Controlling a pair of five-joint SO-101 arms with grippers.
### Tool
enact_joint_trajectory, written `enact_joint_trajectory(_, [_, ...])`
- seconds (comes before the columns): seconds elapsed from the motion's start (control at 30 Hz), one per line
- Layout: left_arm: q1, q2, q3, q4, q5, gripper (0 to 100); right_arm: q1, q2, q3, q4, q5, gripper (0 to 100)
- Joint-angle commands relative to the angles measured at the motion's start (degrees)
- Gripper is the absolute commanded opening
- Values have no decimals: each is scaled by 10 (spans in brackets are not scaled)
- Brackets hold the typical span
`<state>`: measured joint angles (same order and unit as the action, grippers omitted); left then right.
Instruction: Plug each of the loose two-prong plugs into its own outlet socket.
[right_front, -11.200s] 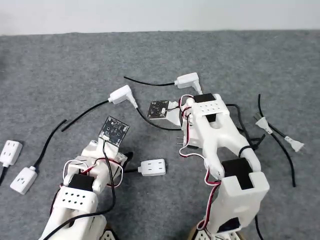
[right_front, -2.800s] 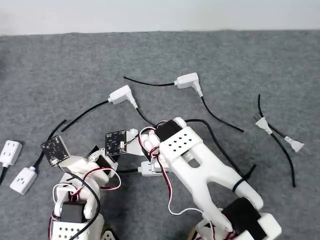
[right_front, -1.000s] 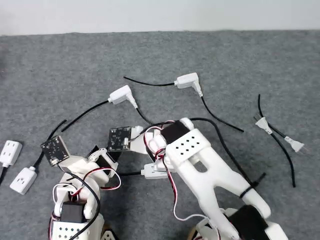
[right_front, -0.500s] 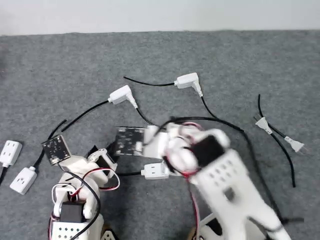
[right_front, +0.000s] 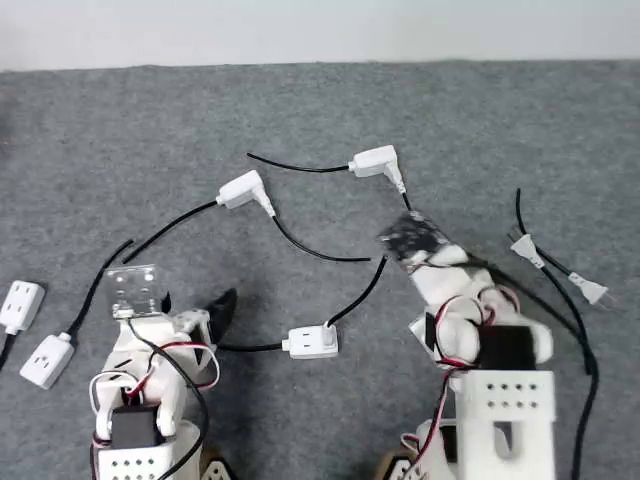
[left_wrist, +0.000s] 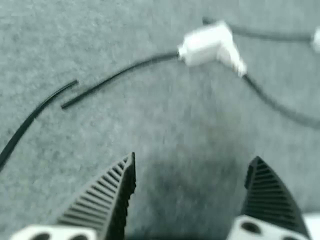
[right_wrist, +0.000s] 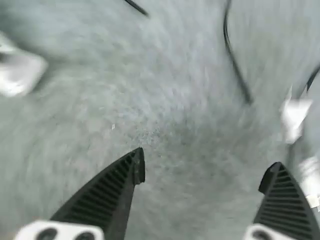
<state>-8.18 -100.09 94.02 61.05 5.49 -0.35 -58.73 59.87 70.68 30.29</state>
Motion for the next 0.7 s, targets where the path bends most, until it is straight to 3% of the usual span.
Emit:
enact_joint_trajectory(0.0, [2, -1, -23, 3, -41, 304, 35, -14, 118, -153, -90, 357])
enact_joint_trajectory(0.07, [13, -1, -22, 2, -64, 304, 44, -12, 142, -182, -75, 357])
enact_joint_trajectory(0.27, [75, -3, -23, -12, -228, 305, 21, -12, 209, -240, -66, 357])
enact_joint_trajectory(0.47, [151, 2, -15, -10, -273, 305, 22, -12, 225, -268, -39, 357])
enact_joint_trajectory(0.67, [177, 2, 1, 4, -338, 310, 15, -18, 237, -273, -40, 357])
